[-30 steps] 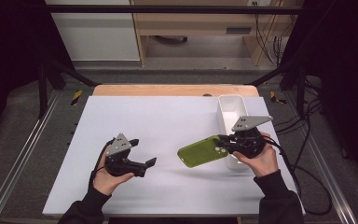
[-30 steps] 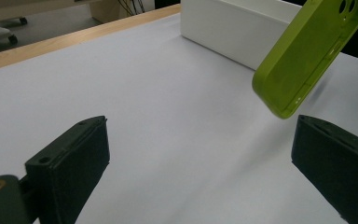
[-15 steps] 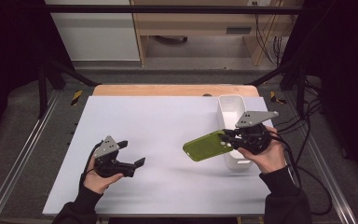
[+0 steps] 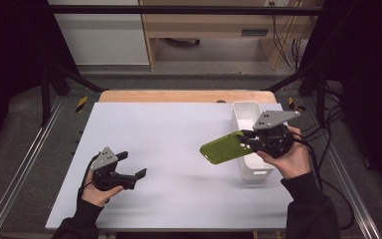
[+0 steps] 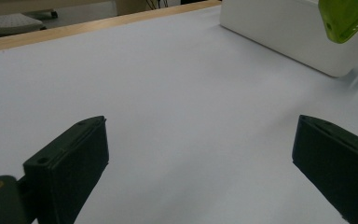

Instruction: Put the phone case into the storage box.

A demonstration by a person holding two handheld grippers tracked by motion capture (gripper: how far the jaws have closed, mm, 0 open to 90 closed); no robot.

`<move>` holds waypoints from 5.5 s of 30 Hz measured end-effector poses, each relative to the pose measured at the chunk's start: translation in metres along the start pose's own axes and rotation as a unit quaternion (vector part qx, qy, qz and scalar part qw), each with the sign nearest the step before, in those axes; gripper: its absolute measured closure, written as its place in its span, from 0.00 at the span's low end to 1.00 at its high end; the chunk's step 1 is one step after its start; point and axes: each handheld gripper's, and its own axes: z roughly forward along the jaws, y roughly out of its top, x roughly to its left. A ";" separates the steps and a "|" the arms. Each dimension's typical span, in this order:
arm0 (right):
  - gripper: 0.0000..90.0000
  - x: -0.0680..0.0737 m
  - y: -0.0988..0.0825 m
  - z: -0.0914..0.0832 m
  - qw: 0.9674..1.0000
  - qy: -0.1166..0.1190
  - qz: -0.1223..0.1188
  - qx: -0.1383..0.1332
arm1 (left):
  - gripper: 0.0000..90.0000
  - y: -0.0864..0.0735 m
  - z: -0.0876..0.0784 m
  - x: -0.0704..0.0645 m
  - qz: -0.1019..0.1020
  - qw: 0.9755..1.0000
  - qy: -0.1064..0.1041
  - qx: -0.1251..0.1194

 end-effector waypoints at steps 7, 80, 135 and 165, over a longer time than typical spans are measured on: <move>0.88 0.000 0.008 -0.002 1.000 -0.020 -0.022 0.009 | 0.04 -0.002 -0.002 0.003 0.001 1.000 -0.001 -0.004; 0.87 -0.081 0.036 0.001 0.971 -0.168 -0.122 0.122 | 0.03 -0.011 -0.005 0.013 0.002 1.000 0.005 -0.010; 0.87 -0.133 0.028 0.067 0.942 -0.095 -0.255 0.194 | 0.03 -0.016 0.001 0.020 -0.007 1.000 0.003 0.001; 0.87 -0.158 0.033 0.117 0.922 -0.039 -0.319 0.216 | 0.03 -0.018 0.004 0.024 -0.012 1.000 0.002 0.006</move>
